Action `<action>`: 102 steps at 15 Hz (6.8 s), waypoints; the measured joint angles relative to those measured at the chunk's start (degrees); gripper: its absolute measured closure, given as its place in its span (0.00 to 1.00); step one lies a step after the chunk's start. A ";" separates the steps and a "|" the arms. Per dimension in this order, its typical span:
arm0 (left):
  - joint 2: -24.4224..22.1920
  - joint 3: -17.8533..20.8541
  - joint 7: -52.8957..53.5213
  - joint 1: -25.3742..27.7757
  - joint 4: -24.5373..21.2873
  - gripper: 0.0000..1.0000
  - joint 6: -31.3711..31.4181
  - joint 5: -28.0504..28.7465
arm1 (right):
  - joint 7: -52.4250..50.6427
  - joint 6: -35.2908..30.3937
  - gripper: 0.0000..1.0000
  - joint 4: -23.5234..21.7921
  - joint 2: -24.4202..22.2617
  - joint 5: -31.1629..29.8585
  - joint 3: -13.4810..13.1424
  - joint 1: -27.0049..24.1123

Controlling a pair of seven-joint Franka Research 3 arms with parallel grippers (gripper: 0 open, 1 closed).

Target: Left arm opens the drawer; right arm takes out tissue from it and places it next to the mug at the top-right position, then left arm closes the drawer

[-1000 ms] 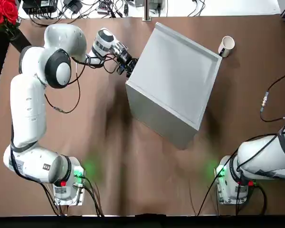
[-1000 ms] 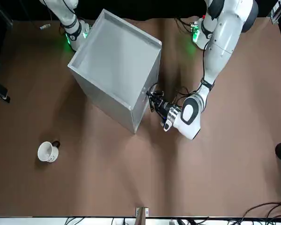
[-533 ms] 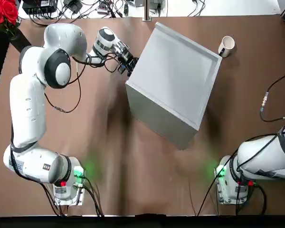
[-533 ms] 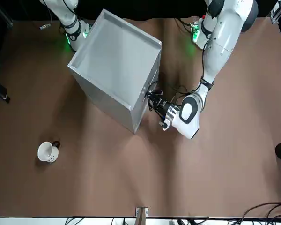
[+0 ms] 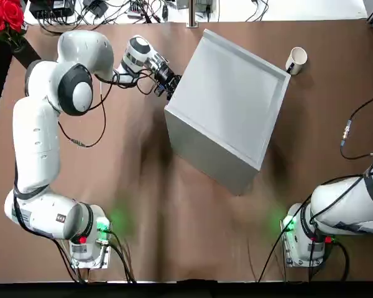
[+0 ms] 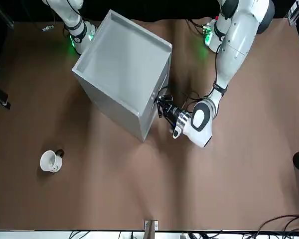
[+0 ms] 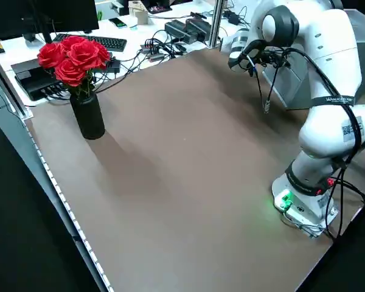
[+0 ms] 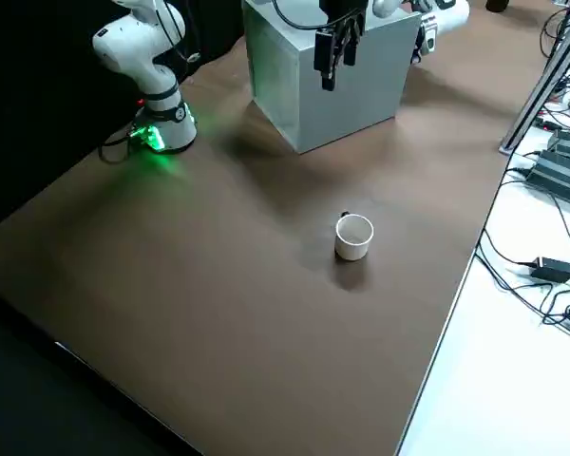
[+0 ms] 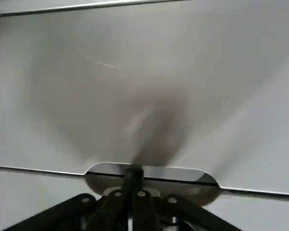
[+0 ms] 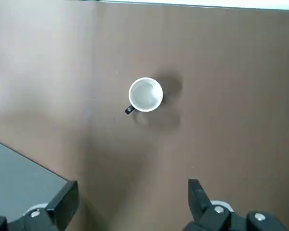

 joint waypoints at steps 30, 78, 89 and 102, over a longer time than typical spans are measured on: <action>2.12 0.01 0.11 0.84 2.08 0.99 -5.10 1.31 | 0.00 0.01 0.00 0.63 0.00 0.00 -0.03 -0.01; -19.29 -1.79 14.11 30.43 18.92 0.56 -13.43 44.02 | 18.22 4.37 0.00 0.36 5.79 6.56 1.32 22.36; -28.15 -2.46 32.90 27.26 19.33 0.00 -4.93 63.19 | 54.91 9.37 0.00 7.94 14.04 1.90 1.23 39.60; -30.97 -7.91 33.51 25.70 19.08 0.00 -3.16 66.17 | 86.54 17.03 0.00 19.12 26.57 1.91 1.25 50.00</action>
